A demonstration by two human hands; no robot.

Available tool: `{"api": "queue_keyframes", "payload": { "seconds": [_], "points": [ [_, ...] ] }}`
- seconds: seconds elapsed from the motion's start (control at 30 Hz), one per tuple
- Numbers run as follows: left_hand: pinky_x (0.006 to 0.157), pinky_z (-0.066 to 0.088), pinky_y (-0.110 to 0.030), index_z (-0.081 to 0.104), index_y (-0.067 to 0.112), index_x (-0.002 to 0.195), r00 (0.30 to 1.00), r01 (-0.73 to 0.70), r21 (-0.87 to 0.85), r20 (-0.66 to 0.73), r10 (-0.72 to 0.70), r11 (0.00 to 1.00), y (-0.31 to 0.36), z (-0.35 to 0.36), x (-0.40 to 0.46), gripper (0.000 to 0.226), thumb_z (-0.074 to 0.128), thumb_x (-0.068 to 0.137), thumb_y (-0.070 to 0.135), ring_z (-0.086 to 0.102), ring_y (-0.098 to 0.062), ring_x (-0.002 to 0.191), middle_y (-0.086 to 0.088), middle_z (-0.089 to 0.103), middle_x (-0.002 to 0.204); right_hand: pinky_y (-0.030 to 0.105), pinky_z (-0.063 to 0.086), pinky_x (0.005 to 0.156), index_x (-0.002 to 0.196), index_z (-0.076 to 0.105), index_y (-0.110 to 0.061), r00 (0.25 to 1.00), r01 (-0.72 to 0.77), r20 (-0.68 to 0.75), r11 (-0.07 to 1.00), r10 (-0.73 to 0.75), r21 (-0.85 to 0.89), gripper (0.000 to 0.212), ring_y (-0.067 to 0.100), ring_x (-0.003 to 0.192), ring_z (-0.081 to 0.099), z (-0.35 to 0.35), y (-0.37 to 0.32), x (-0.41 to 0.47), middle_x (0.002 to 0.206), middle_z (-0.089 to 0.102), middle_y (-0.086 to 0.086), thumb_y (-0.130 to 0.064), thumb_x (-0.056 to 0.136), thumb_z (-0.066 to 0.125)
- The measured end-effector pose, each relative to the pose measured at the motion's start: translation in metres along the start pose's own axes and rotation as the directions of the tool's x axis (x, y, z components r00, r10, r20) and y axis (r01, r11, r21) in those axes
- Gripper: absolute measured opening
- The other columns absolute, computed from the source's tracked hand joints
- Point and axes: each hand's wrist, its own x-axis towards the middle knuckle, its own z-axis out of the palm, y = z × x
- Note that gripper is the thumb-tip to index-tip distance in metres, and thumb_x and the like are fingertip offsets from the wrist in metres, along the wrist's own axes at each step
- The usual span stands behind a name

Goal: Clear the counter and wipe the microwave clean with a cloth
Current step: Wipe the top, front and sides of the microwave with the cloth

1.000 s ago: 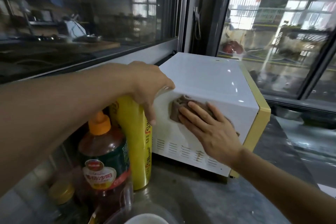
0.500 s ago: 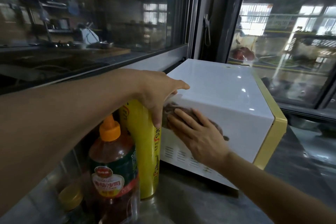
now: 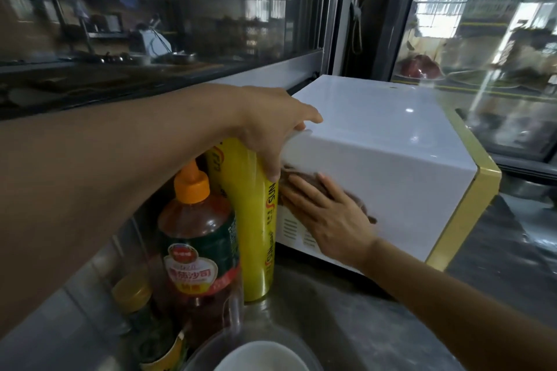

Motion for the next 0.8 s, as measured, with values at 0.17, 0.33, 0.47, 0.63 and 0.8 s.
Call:
{"api": "queue_keyframes", "payload": {
  "seconds": [0.17, 0.33, 0.47, 0.63, 0.8],
  "points": [
    [0.083, 0.036, -0.030, 0.018, 0.034, 0.146, 1.000, 0.018, 0.069, -0.007, -0.018, 0.997, 0.003, 0.000, -0.003, 0.110, 0.084, 0.057, 0.046, 0.040, -0.018, 0.124, 0.012, 0.042, 0.143, 0.040, 0.019, 0.111, 0.124, 0.061, -0.024, 0.960, 0.189, 0.195, 0.979, -0.200, 0.072, 0.049, 0.014, 0.127, 0.049, 0.016, -0.031, -0.044, 0.132, 0.057, -0.009, -0.034, 0.076, 0.064],
    [0.099, 0.035, -0.042, 0.027, 0.033, 0.141, 0.995, -0.004, 0.293, -0.094, 0.032, 0.956, 0.015, -0.001, -0.008, 0.102, 0.075, 0.057, 0.064, 0.038, -0.019, 0.127, 0.007, 0.044, 0.140, 0.043, 0.008, 0.114, 0.130, 0.055, -0.017, 0.999, 0.043, 0.016, 0.996, -0.044, 0.083, 0.050, 0.020, 0.135, 0.038, 0.001, 0.010, -0.066, 0.143, 0.046, -0.001, -0.024, 0.083, 0.040],
    [0.093, 0.032, -0.041, 0.033, 0.029, 0.136, 0.995, -0.025, 0.370, -0.082, 0.059, 0.929, 0.028, 0.005, -0.004, 0.096, 0.071, 0.058, 0.068, 0.045, -0.020, 0.120, 0.005, 0.055, 0.128, 0.044, 0.007, 0.115, 0.141, 0.036, -0.015, 0.994, -0.109, -0.016, 0.988, 0.111, 0.108, 0.059, 0.020, 0.141, 0.023, -0.003, 0.024, -0.056, 0.150, 0.030, -0.002, -0.021, 0.083, 0.033],
    [0.081, 0.028, -0.037, 0.032, 0.030, 0.136, 0.997, 0.011, 0.411, -0.071, 0.020, 0.912, 0.033, 0.008, -0.005, 0.094, 0.071, 0.058, 0.068, 0.052, -0.020, 0.112, 0.004, 0.059, 0.119, 0.041, 0.008, 0.112, 0.132, 0.050, -0.022, 0.933, 0.210, 0.284, 0.975, -0.221, 0.071, 0.072, 0.015, 0.134, 0.040, 0.014, -0.008, -0.104, 0.141, 0.048, -0.005, -0.038, 0.066, 0.075],
    [0.079, 0.025, -0.035, 0.026, 0.032, 0.139, 0.997, 0.036, 0.435, -0.082, 0.000, 0.900, 0.035, 0.009, -0.005, 0.100, 0.070, 0.058, 0.070, 0.052, -0.018, 0.110, 0.004, 0.059, 0.118, 0.046, 0.005, 0.116, 0.136, 0.047, -0.016, 0.971, 0.127, 0.198, 0.991, -0.131, 0.033, 0.061, 0.020, 0.140, 0.027, 0.000, 0.029, -0.141, 0.147, 0.035, -0.002, -0.028, 0.076, 0.046]
  ]
}}
